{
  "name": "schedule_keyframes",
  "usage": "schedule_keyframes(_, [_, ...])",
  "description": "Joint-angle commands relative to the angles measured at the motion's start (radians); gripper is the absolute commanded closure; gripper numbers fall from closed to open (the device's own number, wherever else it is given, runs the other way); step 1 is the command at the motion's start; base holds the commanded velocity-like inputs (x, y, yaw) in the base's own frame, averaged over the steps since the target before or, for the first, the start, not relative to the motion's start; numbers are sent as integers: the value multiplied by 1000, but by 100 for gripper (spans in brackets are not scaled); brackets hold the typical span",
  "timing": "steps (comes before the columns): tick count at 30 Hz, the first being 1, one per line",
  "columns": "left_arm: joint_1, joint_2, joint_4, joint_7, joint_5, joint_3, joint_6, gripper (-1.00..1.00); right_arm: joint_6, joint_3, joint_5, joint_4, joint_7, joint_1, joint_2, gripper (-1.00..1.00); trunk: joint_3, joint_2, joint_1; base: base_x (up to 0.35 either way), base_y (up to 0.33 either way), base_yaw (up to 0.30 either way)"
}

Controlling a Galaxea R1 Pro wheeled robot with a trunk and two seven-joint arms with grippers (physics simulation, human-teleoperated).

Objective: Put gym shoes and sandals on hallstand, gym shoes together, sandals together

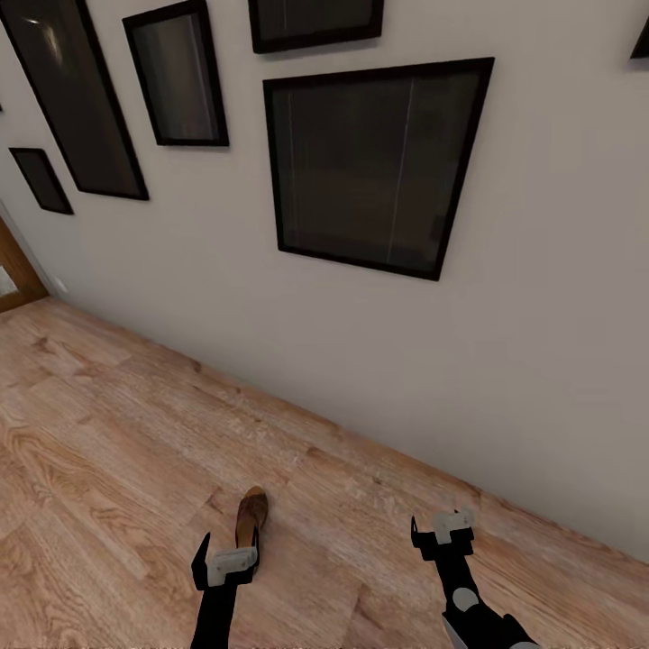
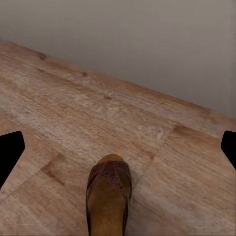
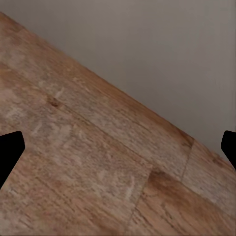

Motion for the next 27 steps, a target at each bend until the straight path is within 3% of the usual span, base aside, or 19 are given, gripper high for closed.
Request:
schedule_keyframes(1, [0,0,0,0,0,0,0,-100,0,0,0,0,0,0,0,-100,-2,0,0,0,0,0])
schedule_keyframes(5, [0,0,0,0,0,0,0,-100,0,0,0,0,0,0,0,-100,-8,0,0,0,0,0])
schedule_keyframes(10, [0,0,-1,0,0,0,0,-100,0,0,0,1,0,0,0,-100,-30,-35,19,0,0,0])
schedule_keyframes(27, [0,3,-22,1,-1,-1,-2,-100,1,1,0,1,0,0,0,-100,-36,-35,19,0,0,0])
